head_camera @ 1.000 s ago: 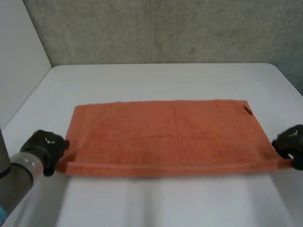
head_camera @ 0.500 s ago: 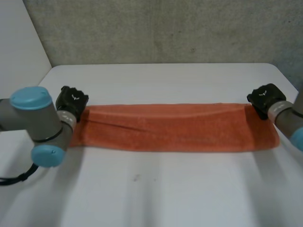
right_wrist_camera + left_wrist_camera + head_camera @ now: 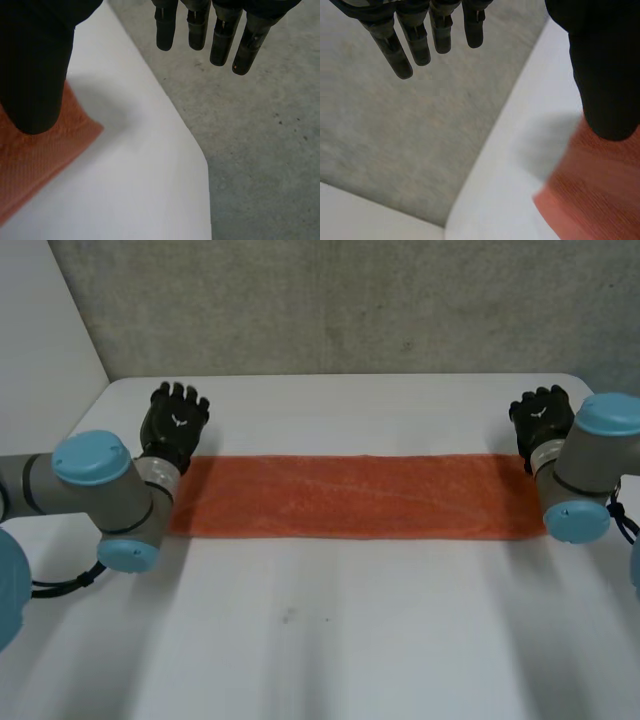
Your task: Fold the laundry
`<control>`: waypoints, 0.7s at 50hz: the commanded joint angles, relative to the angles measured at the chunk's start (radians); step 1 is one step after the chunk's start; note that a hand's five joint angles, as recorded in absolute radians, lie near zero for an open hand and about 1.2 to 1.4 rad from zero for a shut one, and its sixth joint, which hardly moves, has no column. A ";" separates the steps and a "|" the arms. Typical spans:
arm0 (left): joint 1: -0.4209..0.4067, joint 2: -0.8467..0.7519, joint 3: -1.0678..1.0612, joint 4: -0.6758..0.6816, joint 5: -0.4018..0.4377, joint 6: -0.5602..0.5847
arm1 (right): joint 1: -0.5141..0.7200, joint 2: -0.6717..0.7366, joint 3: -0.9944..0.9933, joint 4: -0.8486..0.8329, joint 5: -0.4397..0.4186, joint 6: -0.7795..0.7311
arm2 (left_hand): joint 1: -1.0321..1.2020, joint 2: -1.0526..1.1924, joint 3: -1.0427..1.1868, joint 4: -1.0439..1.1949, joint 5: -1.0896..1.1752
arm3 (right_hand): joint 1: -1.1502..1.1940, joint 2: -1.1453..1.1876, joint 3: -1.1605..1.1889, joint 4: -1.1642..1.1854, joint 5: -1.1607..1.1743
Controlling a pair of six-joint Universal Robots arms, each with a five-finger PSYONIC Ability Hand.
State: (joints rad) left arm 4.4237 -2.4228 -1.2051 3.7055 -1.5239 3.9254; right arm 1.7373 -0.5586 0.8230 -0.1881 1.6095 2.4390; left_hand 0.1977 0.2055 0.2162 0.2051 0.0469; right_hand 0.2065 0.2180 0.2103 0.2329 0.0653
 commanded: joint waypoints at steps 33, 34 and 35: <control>-0.037 0.456 -0.579 0.105 0.005 -0.344 | -0.243 -0.451 0.671 0.118 -0.375 0.267 | -0.023 -0.031 -0.042 -0.031 -0.047 | 0.339 0.328 0.336 0.313 0.306; -0.035 0.456 -0.582 0.106 0.004 -0.344 | -0.243 -0.446 0.671 0.111 -0.375 0.264 | -0.023 -0.031 -0.042 -0.031 -0.047 | 0.342 0.331 0.339 0.316 0.309; -0.032 0.456 -0.583 0.108 0.005 -0.344 | -0.243 -0.446 0.671 0.111 -0.375 0.264 | -0.023 -0.031 -0.042 -0.031 -0.047 | 0.342 0.331 0.339 0.316 0.309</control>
State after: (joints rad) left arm 4.3793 -1.9644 -1.7882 3.7969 -1.5195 3.5743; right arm 1.4920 -1.0304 1.4954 -0.0452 1.2399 2.7074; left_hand 0.1977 0.2054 0.2162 0.2050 0.0470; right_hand 0.3837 0.4374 0.4473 0.4507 0.2592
